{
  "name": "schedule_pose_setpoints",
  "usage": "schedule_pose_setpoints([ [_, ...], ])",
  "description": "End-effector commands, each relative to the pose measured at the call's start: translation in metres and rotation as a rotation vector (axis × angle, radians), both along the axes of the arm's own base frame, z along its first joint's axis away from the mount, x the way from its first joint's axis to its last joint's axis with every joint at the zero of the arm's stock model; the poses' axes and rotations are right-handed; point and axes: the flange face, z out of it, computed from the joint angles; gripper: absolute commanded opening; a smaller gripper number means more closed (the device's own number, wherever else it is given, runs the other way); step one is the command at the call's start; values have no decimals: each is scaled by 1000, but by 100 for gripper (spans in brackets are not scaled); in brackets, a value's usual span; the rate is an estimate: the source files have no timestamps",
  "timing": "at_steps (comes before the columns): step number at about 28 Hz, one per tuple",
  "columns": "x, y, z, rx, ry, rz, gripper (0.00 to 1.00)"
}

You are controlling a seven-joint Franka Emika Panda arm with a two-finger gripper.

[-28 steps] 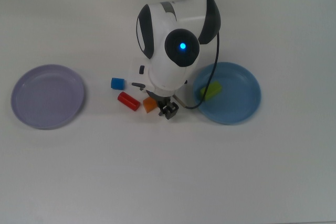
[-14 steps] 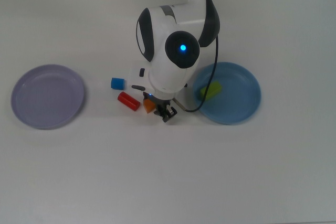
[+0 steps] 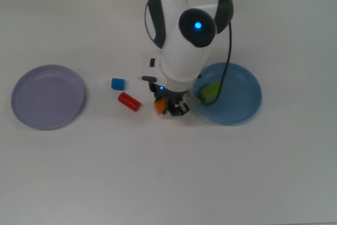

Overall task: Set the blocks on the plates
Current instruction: 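Carry the orange block onto the light blue plate and release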

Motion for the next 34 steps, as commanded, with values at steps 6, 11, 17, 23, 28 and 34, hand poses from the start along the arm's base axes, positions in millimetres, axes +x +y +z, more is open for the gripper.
schedule_pose_setpoints([
  [6,-22,93,10,-10,-24,208,0],
  [11,-32,133,8,0,-52,272,0],
  [17,-40,162,7,13,-79,322,4],
  [23,-48,180,-6,-12,-55,406,62],
  [28,-49,180,-7,-13,-52,405,67],
  [34,-45,173,-2,-12,-61,387,68],
])
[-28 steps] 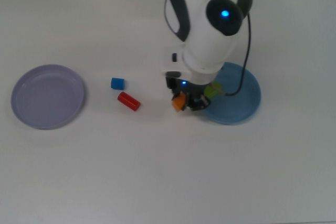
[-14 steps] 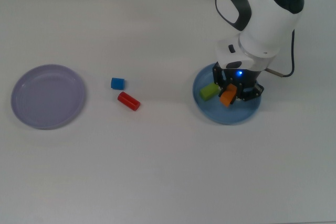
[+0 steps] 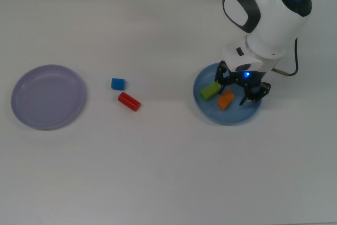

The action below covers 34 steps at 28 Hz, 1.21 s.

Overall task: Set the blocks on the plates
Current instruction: 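Carry the orange block onto the light blue plate and release, then move the gripper over the red block and grasp it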

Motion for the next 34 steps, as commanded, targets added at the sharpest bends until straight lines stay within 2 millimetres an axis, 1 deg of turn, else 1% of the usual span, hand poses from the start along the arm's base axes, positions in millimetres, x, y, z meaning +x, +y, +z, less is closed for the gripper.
schedule_pose_setpoints([
  [1,4,-11,9,-5,-30,3,68],
  [3,9,-24,13,-5,-34,-21,72],
  [4,12,-32,15,-6,-36,-34,75],
  [7,22,-66,26,-14,-37,-73,83],
  [8,28,-89,26,-19,-32,-98,84],
  [10,35,-116,27,-25,-22,-126,85],
  [12,40,-141,31,-28,-20,-158,89],
  [13,42,-152,31,-27,-18,-175,89],
  [14,46,-178,30,-29,-16,-212,91],
  [16,50,-201,29,-31,-14,-243,94],
  [18,51,-217,25,-39,-10,-261,98],
  [19,51,-226,21,-43,-3,-271,99],
  [20,49,-243,13,-57,15,-282,100],
  [23,47,-262,4,-78,39,-272,100],
  [26,43,-272,-8,-97,75,-221,100],
  [30,42,-273,-12,-98,86,-200,100],
  [34,37,-273,-22,-105,120,-149,100],
])
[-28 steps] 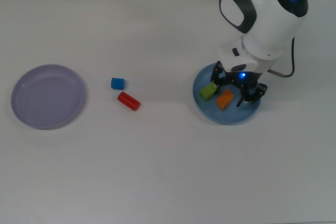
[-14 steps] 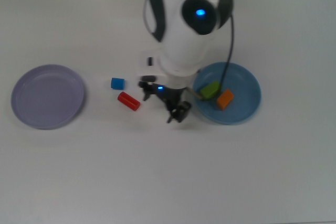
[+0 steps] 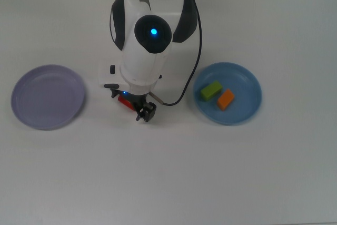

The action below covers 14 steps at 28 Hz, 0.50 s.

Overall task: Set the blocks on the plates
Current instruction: 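Move the gripper over the red block and grasp it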

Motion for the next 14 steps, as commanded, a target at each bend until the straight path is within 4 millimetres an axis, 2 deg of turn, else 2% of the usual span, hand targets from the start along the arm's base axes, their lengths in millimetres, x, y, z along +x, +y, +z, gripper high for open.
schedule_pose_setpoints([
  [1,-11,2,-7,-23,55,83,100],
  [9,-13,-1,-12,-22,73,103,100],
  [14,-19,-2,-22,-22,105,127,100],
])
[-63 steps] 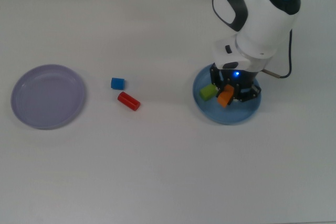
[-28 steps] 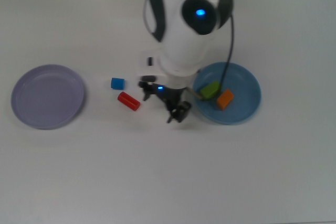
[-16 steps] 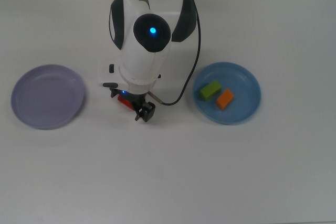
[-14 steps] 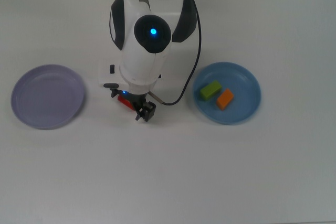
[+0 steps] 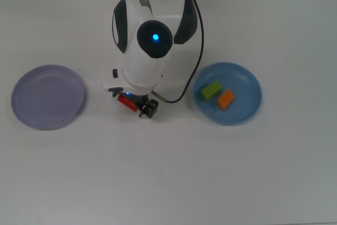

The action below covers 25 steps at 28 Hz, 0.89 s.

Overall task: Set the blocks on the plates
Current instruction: 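Move the gripper over the red block and grasp it, then carry the red block onto the lavender plate and release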

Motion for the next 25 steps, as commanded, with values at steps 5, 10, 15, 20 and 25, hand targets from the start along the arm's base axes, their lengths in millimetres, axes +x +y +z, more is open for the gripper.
schedule_pose_setpoints([
  [5,-14,-4,-12,-23,63,37,100],
  [10,-16,-3,-15,-25,74,40,91],
  [15,-14,-3,-10,-23,59,41,20],
  [20,-8,-9,4,-12,27,27,0],
  [25,-3,-37,29,1,-11,-6,0],
])
